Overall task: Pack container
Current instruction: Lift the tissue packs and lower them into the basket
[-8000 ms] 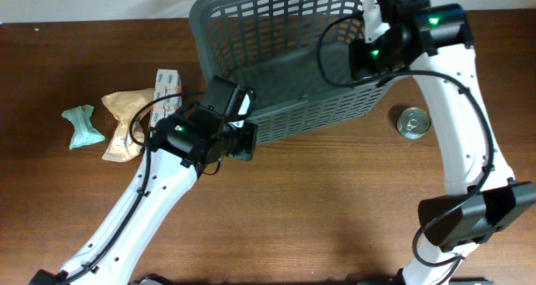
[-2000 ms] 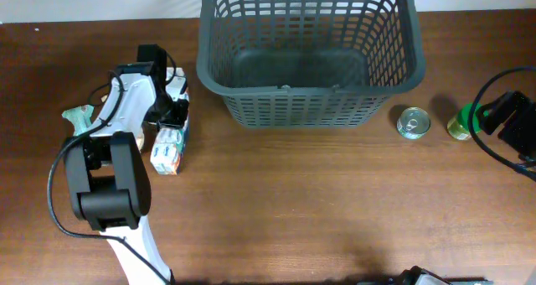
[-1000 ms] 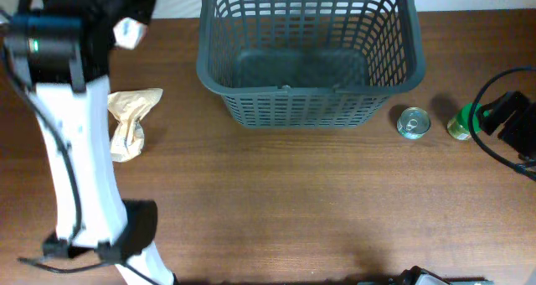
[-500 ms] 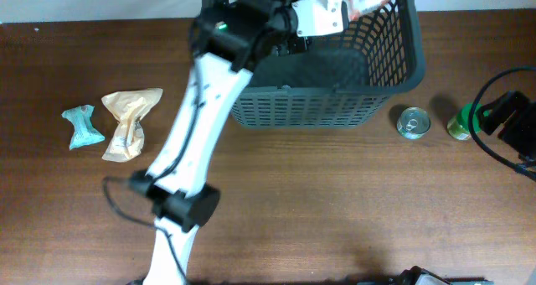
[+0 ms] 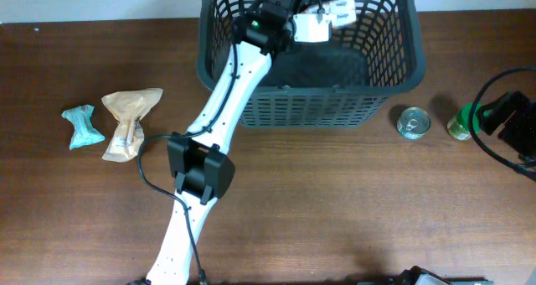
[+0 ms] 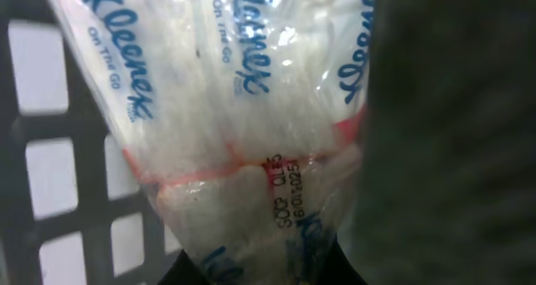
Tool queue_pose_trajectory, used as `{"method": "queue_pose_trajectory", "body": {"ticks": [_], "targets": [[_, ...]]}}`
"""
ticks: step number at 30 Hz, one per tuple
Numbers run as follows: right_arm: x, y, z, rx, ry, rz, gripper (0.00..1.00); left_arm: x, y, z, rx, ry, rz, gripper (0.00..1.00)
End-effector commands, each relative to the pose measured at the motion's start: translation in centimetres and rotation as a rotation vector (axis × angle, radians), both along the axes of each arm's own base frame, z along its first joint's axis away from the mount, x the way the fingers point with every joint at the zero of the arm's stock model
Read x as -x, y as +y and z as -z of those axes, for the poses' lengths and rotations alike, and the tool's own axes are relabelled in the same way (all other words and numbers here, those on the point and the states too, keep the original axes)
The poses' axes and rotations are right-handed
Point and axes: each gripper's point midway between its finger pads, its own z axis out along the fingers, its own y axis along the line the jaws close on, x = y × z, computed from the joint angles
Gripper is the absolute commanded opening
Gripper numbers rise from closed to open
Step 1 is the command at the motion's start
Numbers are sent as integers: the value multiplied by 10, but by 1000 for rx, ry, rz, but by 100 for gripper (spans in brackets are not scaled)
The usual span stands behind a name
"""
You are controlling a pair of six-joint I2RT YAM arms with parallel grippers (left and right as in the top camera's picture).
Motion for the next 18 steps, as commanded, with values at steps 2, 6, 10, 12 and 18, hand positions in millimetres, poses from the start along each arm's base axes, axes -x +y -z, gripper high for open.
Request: {"method": "queue_pose_trajectory", "body": {"ticks": [2,6,10,12,18], "targets": [[0,0,-2,-1,-9,-9,99,-6,6,1,20,-2,-37,22],[0,0,-2,-1,-9,-9,99,6,-2,-36,112,-44,-181,99],[0,0,-2,-1,-9,-9,99,28,6,-95,121,-137,-252,99],[0,0,-2,-1,-9,-9,99,43,16,-128,182,-154,-305,99],[0,0,-2,-1,-9,-9,99,111,137,-240,514,-190,-694,99]]}}
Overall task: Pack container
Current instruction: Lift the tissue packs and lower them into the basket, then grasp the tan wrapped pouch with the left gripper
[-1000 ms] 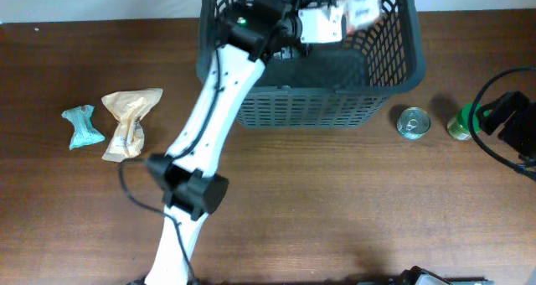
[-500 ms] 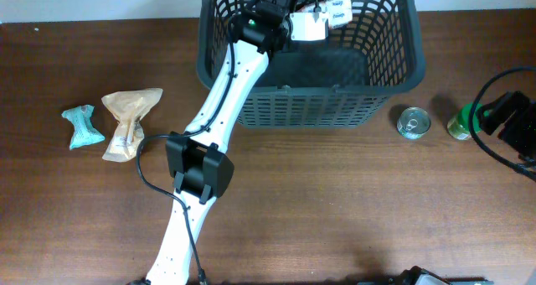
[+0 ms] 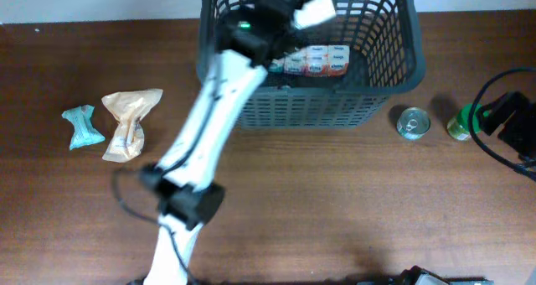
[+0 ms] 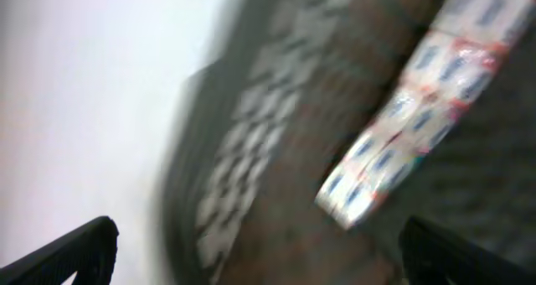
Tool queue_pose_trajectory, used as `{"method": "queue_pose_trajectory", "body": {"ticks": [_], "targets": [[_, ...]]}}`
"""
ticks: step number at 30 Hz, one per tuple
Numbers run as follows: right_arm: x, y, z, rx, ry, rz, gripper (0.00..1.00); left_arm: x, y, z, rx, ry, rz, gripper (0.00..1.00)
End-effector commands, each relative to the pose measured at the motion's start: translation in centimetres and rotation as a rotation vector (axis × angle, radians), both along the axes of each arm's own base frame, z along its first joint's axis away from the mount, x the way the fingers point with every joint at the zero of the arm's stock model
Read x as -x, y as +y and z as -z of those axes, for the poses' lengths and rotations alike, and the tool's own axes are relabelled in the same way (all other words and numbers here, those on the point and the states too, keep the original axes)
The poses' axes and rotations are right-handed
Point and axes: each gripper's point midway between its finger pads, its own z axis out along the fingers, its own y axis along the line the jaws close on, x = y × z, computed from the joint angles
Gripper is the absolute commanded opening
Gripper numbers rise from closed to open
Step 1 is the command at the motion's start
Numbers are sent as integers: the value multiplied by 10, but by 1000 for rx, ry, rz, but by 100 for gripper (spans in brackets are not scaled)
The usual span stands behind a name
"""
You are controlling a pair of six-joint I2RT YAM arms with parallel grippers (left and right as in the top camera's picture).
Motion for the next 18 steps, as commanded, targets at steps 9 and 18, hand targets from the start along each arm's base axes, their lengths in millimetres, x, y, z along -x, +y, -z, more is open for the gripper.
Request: {"method": "queue_pose_trajectory", "body": {"ticks": [9,18], "targets": [[0,0,-2,-1,-9,-8,99,100,280,-8,520,311,-881,99],[0,0,-2,-1,-9,-8,99,102,351,198,512,761,-1087,99]]}}
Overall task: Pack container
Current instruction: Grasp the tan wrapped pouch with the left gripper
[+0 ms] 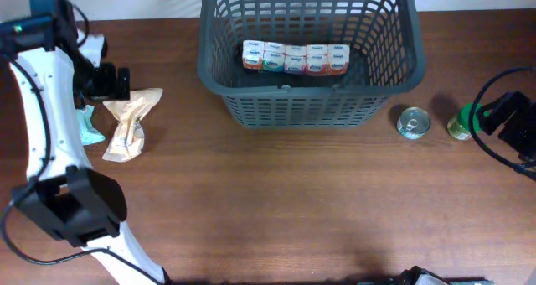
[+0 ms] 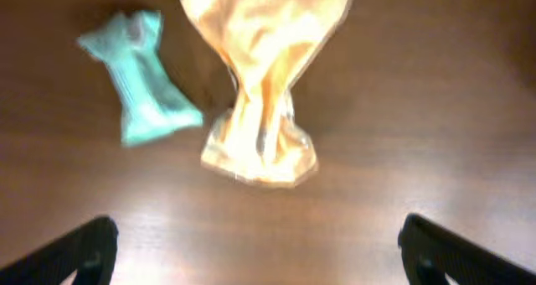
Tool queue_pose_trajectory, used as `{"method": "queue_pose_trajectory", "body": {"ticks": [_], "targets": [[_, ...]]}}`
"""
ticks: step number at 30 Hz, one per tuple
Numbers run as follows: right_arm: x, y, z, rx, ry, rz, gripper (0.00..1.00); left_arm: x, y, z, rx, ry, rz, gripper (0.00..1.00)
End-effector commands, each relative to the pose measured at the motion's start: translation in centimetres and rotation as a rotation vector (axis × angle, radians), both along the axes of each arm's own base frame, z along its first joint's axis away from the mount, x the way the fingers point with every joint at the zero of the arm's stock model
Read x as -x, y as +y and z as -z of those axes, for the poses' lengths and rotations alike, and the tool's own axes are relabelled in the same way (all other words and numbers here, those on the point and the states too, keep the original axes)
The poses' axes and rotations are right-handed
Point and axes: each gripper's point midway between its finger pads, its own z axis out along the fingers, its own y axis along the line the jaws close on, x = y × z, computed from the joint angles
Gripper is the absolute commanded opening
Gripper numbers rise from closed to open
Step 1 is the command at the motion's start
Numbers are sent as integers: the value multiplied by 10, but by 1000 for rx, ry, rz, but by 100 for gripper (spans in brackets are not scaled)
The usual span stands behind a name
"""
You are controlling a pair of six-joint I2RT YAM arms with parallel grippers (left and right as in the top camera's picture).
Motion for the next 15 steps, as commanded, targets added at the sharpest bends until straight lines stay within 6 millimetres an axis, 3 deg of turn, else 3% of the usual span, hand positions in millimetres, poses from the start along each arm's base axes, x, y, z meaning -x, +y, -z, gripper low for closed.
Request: {"method": "queue_pose_trajectory", "body": {"ticks": [1,4,11,15], "targets": [[0,0,-2,-1,-9,-9,99,2,6,50,40,40,-7,99],[0,0,-2,-1,-9,-9,99,-7,10,82,31,5,-7,99],[0,0,-2,-1,-9,-9,99,-4,4,146,48,-4,1,100],[0,0,-2,-1,-10,-9,99,0,-2,175,88,31,5,93]]}}
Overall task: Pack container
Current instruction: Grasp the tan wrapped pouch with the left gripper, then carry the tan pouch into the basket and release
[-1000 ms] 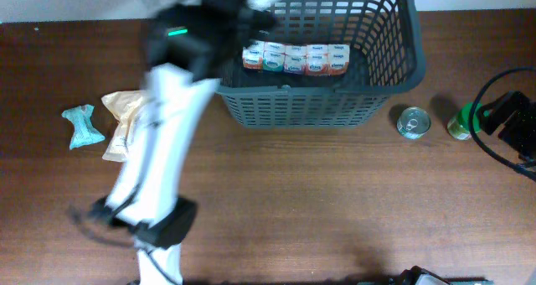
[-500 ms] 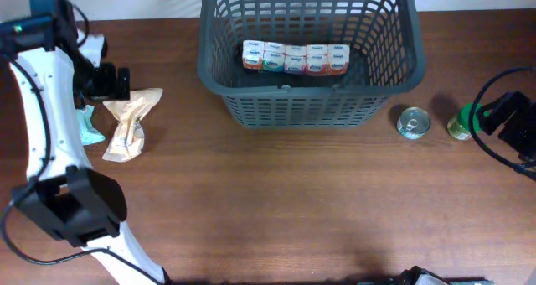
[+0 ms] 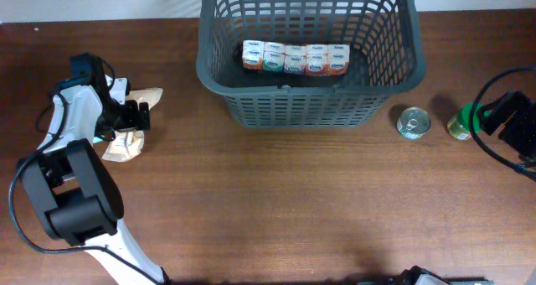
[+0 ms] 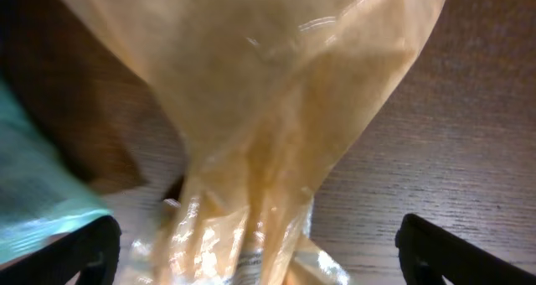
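A crumpled tan plastic bag [image 4: 260, 109] fills the left wrist view. In the overhead view the tan bag [image 3: 144, 97] lies at the table's left. My left gripper [image 3: 126, 117] is down over it and open, its dark fingertips [image 4: 59, 251] standing either side of the bag's lower part. A teal packet [image 4: 33, 201] lies just left of the bag, mostly hidden by the arm from above. The dark grey basket [image 3: 306, 101] at the back holds a row-pack of Kleenex tissues [image 3: 295, 57]. My right gripper [image 3: 505, 116] rests at the far right edge.
A small tin can [image 3: 412, 123] and a green bottle [image 3: 459, 124] stand right of the basket, close to the right gripper. A black cable loops at the right edge. Brown table surface spreads in front of the basket.
My left gripper was high above the tan bag and teal packet. Now it is low over the tan bag, still open, with its fingers on either side. The right arm has not moved.
My left gripper held the Kleenex pack over the basket. Then the pack lay in the basket and the gripper was open above it. Then the arm was over the two packets at the left, and now it straddles the tan bag.
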Tool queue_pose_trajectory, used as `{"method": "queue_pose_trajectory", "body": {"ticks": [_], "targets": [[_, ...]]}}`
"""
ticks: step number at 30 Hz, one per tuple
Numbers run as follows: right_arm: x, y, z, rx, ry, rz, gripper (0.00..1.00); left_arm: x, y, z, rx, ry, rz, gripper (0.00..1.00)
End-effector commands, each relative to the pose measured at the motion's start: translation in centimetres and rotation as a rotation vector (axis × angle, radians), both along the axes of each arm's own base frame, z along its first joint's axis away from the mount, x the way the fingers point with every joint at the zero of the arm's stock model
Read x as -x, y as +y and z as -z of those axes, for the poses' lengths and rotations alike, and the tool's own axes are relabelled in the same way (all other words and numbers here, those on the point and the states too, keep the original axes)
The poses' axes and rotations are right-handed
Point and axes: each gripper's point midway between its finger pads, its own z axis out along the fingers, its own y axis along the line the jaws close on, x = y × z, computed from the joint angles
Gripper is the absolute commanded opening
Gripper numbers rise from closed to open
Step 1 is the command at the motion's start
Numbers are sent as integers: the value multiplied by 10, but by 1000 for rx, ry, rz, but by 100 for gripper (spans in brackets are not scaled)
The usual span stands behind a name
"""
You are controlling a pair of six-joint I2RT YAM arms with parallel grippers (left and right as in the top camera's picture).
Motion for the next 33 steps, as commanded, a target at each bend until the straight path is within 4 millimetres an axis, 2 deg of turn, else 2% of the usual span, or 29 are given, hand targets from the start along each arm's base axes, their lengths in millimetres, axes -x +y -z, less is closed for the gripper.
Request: {"method": "queue_pose_trajectory", "body": {"ticks": [1,2,6,7,8,9,12,14,16,18,20,22,23,24,25,26,28,29,30,31,32,33], "targets": [[0,0,-2,-1,-9,-9,99,6,-8,31,49,54,18,90],[0,0,-2,-1,-9,-9,99,6,-8,34,50,60,18,89],[0,0,-2,-1,-9,-9,99,7,-7,49,54,84,20,64],[0,0,-2,-1,-9,-9,99,8,-7,52,56,90,20,53],[0,0,-2,-1,-9,-9,99,10,-8,53,60,98,19,20],[0,0,-2,-1,-9,-9,99,11,-9,53,65,104,19,2],[0,0,-2,-1,-9,-9,99,19,-12,43,79,146,12,2],[0,0,-2,-1,-9,-9,99,19,-12,15,86,169,12,2],[0,0,-2,-1,-9,-9,99,9,-9,-26,76,137,15,2],[0,0,-2,-1,-9,-9,99,-8,-7,-85,52,47,22,2],[0,0,-2,-1,-9,-9,99,-32,-12,-173,5,-150,81,2],[0,0,-2,-1,-9,-9,99,-43,-21,-233,-40,-303,135,2],[0,0,-2,-1,-9,-9,99,-49,-34,-282,-82,-438,198,2],[0,0,-2,-1,-9,-9,99,-50,-54,-319,-104,-549,300,2],[0,0,-2,-1,-9,-9,99,-47,-93,-369,-140,-705,495,2],[0,0,-2,-1,-9,-9,99,-42,-115,-393,-169,-782,602,2],[0,0,-2,-1,-9,-9,99,-31,-159,-428,-230,-900,788,2],[0,0,-2,-1,-9,-9,99,-18,-208,-451,-301,-998,999,2],[0,0,-2,-1,-9,-9,99,-11,-238,-457,-341,-1038,1132,2],[0,0,-2,-1,-9,-9,99,-7,-258,-459,-364,-1059,1221,2],[0,0,-2,-1,-9,-9,99,-2,-292,-455,-391,-1081,1360,2],[0,0,-2,-1,-9,-9,98,0,-316,-449,-404,-1089,1449,2]]}}
